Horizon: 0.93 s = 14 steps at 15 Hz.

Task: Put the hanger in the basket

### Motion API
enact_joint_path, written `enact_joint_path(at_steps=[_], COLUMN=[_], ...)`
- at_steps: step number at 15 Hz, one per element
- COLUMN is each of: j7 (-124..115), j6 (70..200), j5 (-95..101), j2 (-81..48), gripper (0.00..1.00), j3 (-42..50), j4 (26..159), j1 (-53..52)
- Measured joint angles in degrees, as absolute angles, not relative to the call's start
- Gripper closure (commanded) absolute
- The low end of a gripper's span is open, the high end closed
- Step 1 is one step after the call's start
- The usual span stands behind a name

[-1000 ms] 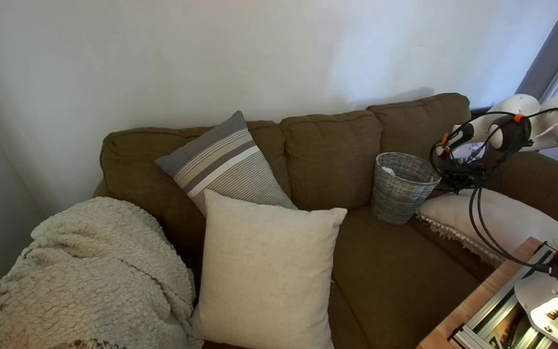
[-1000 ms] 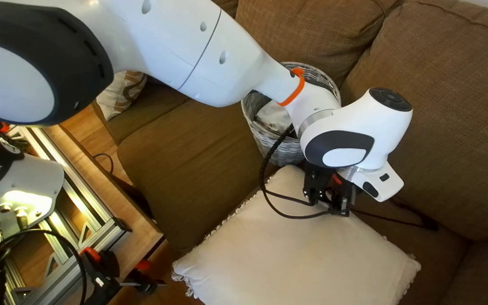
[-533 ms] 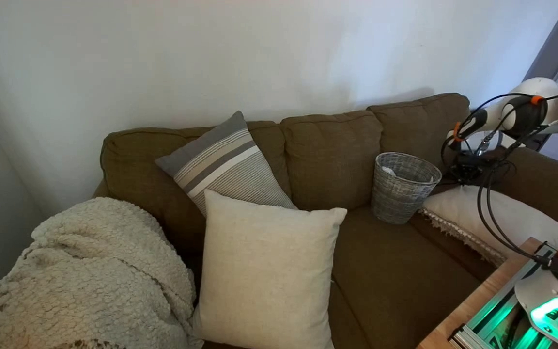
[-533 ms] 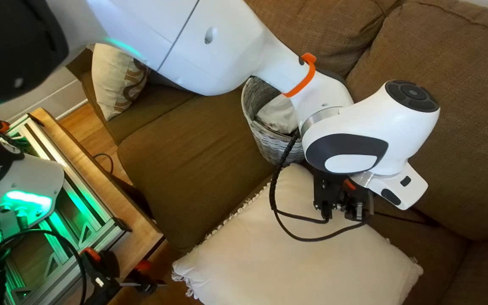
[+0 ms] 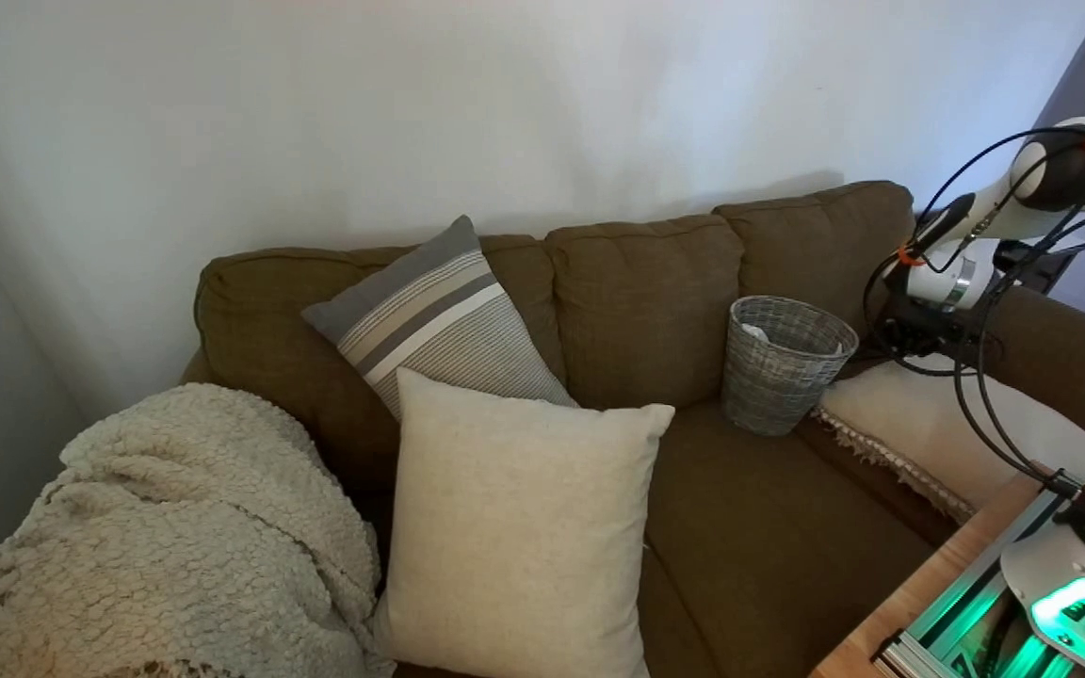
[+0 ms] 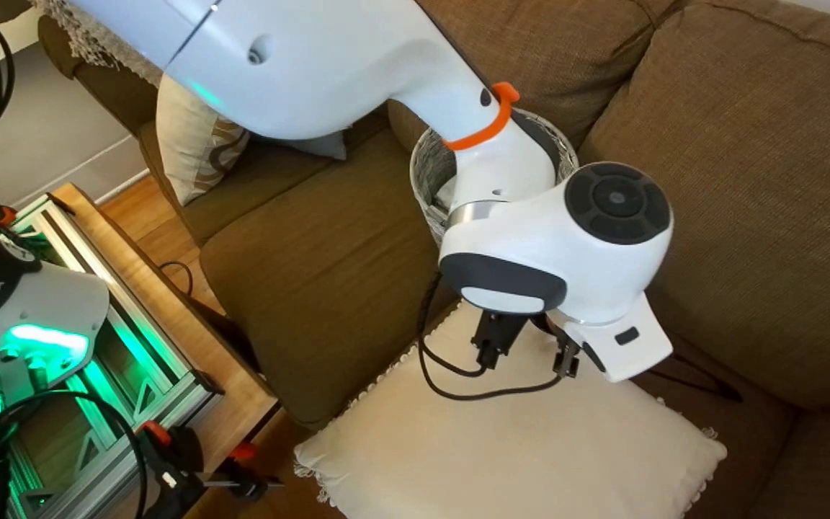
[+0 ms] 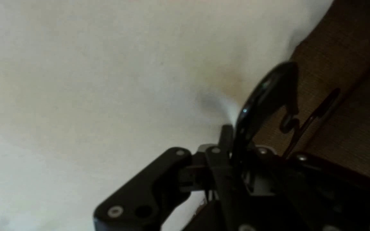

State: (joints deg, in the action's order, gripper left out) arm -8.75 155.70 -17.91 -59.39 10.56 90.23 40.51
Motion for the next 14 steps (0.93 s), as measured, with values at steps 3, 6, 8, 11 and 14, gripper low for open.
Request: enact_joint_path(at_steps=[3,6,8,11,14], j7=[-8.74,-9.06,-9.34,-9.36,-8.92], j6=[162.34,167.52,168.35,168.87,169.89], j5=[-18.77,-19.33,-20.12,-21.76,-23.17], j2=[-57.1,-55.3,-53.99,-51.91,-49.29], gripper=[0.88,0.92,1.0,0.98,0.98], j3=[7.49,5.56,3.88,1.35,-0.34], j4=[99.08,107.46,111.76,116.09,119.15], j1=[39.68,37.73,36.86,37.46,39.68])
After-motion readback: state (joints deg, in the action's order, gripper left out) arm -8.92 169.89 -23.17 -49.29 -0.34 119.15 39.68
